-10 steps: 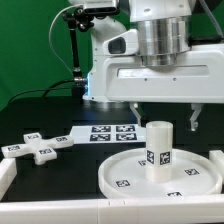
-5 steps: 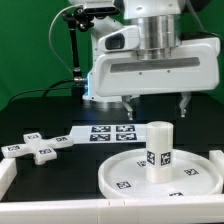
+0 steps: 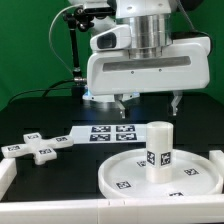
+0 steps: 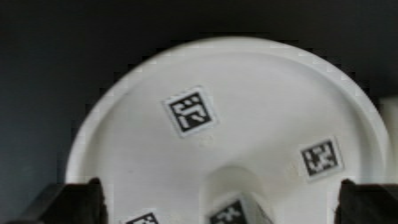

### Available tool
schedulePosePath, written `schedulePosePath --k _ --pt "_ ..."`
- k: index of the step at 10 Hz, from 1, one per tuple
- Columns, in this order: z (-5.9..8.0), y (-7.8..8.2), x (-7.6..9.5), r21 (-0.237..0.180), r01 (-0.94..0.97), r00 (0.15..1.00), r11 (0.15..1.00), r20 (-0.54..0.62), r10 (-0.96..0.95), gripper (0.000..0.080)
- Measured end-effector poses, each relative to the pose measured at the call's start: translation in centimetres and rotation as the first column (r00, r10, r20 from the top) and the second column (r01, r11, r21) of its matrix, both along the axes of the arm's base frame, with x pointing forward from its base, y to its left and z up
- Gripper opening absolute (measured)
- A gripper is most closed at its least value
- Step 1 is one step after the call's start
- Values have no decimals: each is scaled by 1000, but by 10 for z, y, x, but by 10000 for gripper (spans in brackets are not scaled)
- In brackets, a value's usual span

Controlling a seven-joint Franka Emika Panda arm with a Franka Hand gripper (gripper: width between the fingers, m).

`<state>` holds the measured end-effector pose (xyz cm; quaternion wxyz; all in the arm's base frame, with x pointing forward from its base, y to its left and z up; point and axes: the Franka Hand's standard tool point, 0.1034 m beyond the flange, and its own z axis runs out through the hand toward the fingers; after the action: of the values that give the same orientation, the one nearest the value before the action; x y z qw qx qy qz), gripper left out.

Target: Assemble round table

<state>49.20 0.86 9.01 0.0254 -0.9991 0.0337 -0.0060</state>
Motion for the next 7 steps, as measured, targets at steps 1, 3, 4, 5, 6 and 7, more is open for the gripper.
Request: schedulePosePath --k 1,3,4,5,6,7 --pt "-7 -28 -15 -13 5 1000 1000 -3 -5 649" --pt "-16 -66 -18 -26 5 1000 1000 -9 -5 649" --pt "-13 -69 -14 -26 -7 1000 1000 -5 7 649" --pt "-14 -68 -16 -26 -9 1000 1000 -8 9 649" --pt "-15 -68 -16 -26 -10 1000 1000 -9 10 649" --pt "-17 -72 -18 -29 -32 999 999 -8 32 649"
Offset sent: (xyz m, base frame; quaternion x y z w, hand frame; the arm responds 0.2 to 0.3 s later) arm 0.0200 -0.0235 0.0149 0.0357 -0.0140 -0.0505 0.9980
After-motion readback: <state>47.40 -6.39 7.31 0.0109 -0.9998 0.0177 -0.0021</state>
